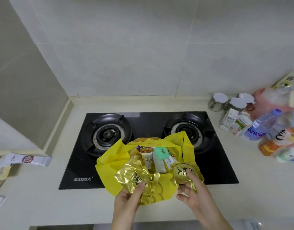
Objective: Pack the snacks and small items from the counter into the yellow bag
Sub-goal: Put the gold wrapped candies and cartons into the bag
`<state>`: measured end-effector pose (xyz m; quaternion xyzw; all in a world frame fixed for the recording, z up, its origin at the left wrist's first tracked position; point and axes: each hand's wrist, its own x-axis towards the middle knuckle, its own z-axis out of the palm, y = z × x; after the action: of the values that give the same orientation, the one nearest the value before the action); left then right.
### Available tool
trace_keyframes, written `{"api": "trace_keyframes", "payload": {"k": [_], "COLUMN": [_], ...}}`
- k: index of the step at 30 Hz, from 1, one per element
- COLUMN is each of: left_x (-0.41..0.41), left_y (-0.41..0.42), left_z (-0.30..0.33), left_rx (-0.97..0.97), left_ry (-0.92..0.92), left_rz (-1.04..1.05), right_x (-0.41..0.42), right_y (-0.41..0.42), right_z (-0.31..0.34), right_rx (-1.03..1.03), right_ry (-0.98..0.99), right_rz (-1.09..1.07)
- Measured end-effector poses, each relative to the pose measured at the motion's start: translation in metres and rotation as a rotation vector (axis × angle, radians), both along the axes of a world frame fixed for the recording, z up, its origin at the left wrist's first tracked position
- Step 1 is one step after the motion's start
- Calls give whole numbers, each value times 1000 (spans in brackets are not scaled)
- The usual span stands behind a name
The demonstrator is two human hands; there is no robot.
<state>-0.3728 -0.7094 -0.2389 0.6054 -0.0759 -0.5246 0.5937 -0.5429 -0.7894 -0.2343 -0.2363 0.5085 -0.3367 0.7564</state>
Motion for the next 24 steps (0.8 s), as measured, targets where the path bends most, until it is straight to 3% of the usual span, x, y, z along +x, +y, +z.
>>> {"api": "trace_keyframes", "payload": {"k": [9,16,19,21,24], "left_x": [23,58,81,93,103], "left_y": [-10,-27,-29,-29,-30], "left_z": [-9,-3,-1,0,-2], "left_rx": [56,57,39,25,8], "left_ry": [6,-51,-52,-62,-72], "left_rz": [38,20,27,15,-18], "right_x": [17,55,78,91,105], "right_y": [-16,-42,-52,-55,-50], "right_z": [-19,-30,-41,-49,-69], "right_rx": [108,-4,-146,-367,-647], "right_ry": [55,310,487,643,1009], "right_rz": [-31,116,311,441,646]}}
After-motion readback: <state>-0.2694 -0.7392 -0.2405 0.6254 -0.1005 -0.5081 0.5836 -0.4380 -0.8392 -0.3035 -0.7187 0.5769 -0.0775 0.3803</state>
